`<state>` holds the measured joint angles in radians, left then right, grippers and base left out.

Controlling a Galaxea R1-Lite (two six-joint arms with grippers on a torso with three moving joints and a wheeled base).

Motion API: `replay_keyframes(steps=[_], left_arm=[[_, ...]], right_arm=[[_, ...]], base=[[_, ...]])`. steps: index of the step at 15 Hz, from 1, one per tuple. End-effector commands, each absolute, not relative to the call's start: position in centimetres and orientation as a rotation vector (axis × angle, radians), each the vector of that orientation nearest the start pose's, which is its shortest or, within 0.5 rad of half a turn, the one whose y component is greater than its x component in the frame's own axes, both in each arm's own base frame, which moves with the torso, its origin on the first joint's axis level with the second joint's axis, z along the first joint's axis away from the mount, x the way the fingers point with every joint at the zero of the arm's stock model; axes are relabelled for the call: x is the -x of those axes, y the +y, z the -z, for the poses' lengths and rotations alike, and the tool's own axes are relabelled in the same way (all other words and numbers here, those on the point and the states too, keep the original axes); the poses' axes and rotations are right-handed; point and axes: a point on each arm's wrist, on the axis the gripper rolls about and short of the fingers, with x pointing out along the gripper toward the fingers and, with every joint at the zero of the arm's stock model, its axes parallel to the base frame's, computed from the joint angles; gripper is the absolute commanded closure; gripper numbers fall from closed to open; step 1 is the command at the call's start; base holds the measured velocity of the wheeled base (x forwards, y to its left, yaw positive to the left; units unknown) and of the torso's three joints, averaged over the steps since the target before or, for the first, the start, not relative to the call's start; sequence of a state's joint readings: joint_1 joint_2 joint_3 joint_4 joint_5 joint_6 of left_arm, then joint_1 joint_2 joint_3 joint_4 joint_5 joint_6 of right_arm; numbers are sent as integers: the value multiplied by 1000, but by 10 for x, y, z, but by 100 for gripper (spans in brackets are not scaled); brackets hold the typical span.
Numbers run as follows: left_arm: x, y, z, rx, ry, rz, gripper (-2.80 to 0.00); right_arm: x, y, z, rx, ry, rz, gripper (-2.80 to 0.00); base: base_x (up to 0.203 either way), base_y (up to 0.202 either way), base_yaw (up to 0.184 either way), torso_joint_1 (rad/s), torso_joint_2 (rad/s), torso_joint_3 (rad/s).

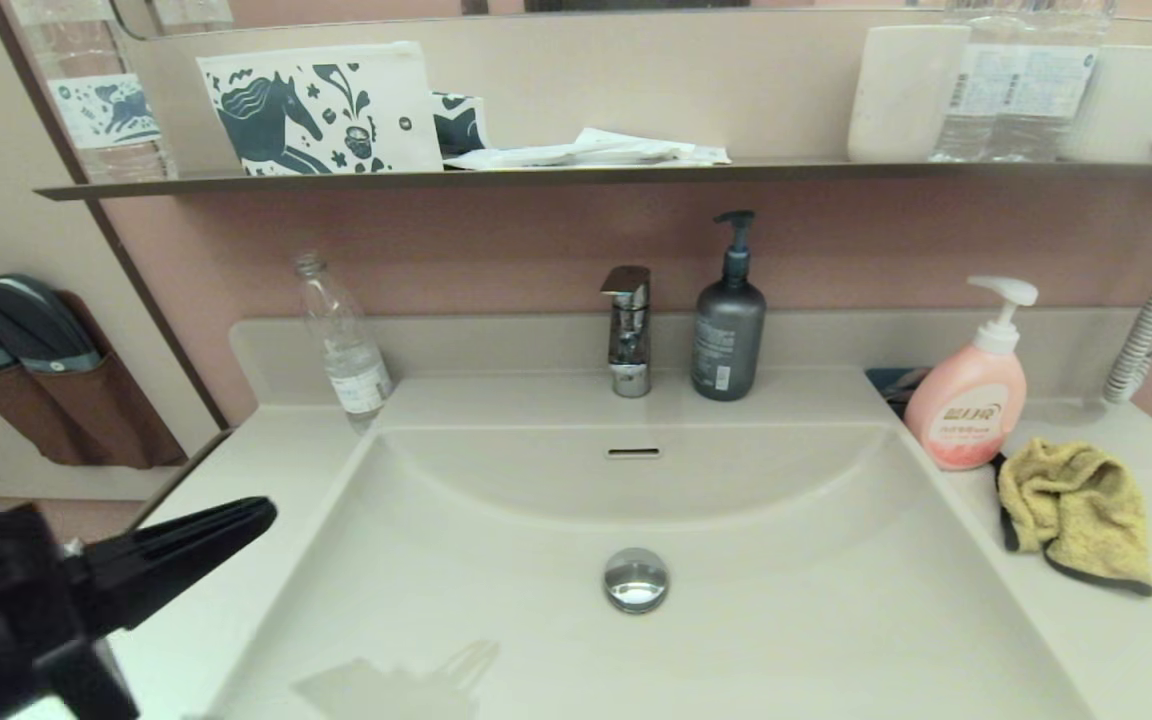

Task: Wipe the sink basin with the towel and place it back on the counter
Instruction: Turn on the faucet

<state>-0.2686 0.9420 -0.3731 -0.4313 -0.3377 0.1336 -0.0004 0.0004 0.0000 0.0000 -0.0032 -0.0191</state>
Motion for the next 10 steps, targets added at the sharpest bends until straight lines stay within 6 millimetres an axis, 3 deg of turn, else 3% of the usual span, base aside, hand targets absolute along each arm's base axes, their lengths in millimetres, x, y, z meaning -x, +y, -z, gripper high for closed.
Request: replay_keyframes(steps=[1, 5, 10], left_arm=[[-152, -59, -182, -131, 189, 668, 0], [-197, -103, -198, -151, 62, 637, 0], [-213, -147, -193, -173, 75, 675, 0]], right_arm=[[23, 0, -75, 18, 0, 3, 0], [23, 0, -75, 20, 0, 3, 0], [23, 0, -75, 20, 0, 3, 0]], base=[[0, 0, 0, 0, 0, 0], [0, 0, 0, 0, 0, 0], [0, 0, 0, 0, 0, 0]])
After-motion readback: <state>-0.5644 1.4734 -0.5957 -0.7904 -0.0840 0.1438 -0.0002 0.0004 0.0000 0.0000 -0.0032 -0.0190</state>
